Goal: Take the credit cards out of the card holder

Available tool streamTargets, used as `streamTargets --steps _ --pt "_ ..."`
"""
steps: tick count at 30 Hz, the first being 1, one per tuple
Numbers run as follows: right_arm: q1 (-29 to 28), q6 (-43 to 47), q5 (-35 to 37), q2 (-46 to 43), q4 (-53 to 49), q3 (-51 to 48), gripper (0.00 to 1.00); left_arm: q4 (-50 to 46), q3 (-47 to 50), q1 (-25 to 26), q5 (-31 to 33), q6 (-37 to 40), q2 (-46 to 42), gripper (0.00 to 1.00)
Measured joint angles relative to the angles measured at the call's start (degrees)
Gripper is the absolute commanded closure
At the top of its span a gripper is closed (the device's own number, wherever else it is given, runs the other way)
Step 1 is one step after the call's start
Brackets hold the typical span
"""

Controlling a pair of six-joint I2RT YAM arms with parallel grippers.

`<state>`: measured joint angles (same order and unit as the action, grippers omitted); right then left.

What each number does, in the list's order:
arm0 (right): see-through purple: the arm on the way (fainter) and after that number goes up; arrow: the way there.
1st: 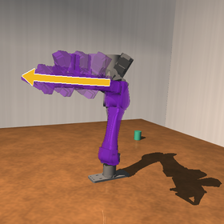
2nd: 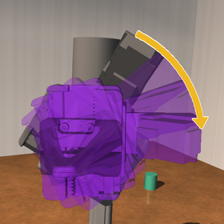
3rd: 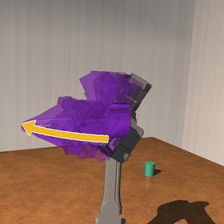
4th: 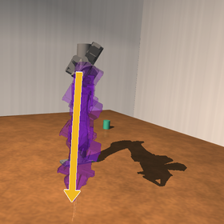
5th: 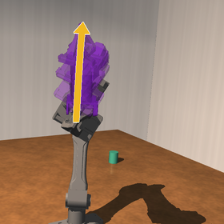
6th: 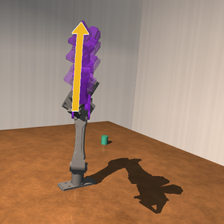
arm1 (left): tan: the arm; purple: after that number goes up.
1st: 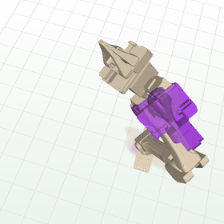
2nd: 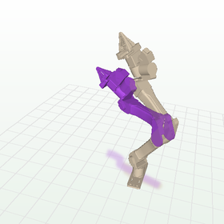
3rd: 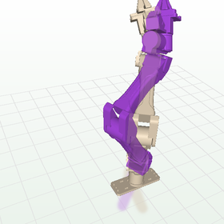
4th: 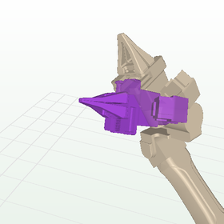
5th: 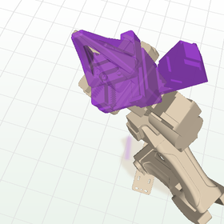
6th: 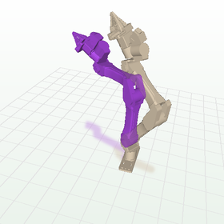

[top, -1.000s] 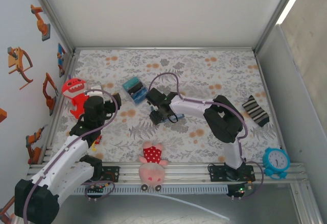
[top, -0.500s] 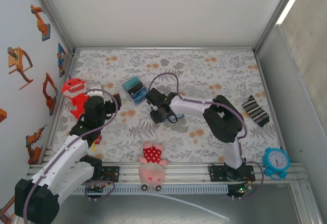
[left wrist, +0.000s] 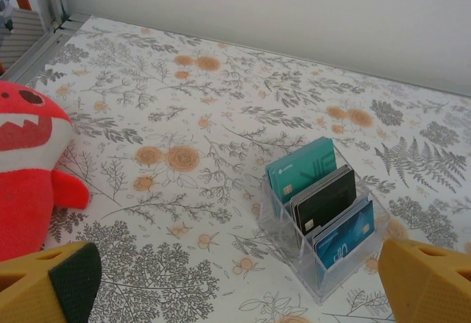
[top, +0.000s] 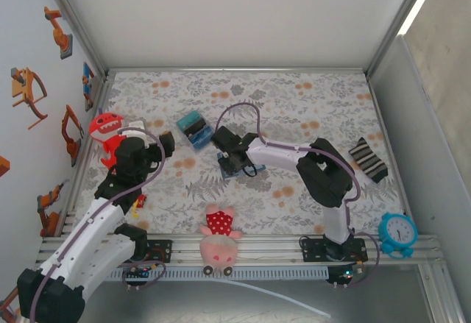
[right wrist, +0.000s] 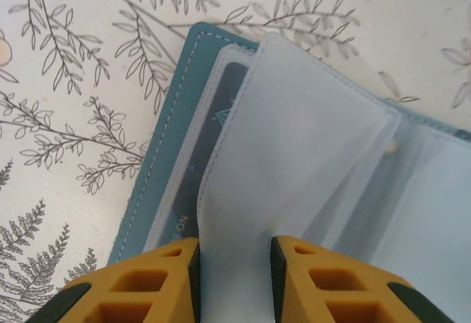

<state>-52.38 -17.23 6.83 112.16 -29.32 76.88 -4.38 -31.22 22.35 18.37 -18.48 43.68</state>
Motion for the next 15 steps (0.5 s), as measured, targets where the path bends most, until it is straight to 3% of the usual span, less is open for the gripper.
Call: streamTargets --steps 15 --pt "3.39 -3.61 6.56 -5.46 -0.63 -5.18 0.6 -1.53 -1.27 2.23 -0.15 1.29 -0.46 0.03"
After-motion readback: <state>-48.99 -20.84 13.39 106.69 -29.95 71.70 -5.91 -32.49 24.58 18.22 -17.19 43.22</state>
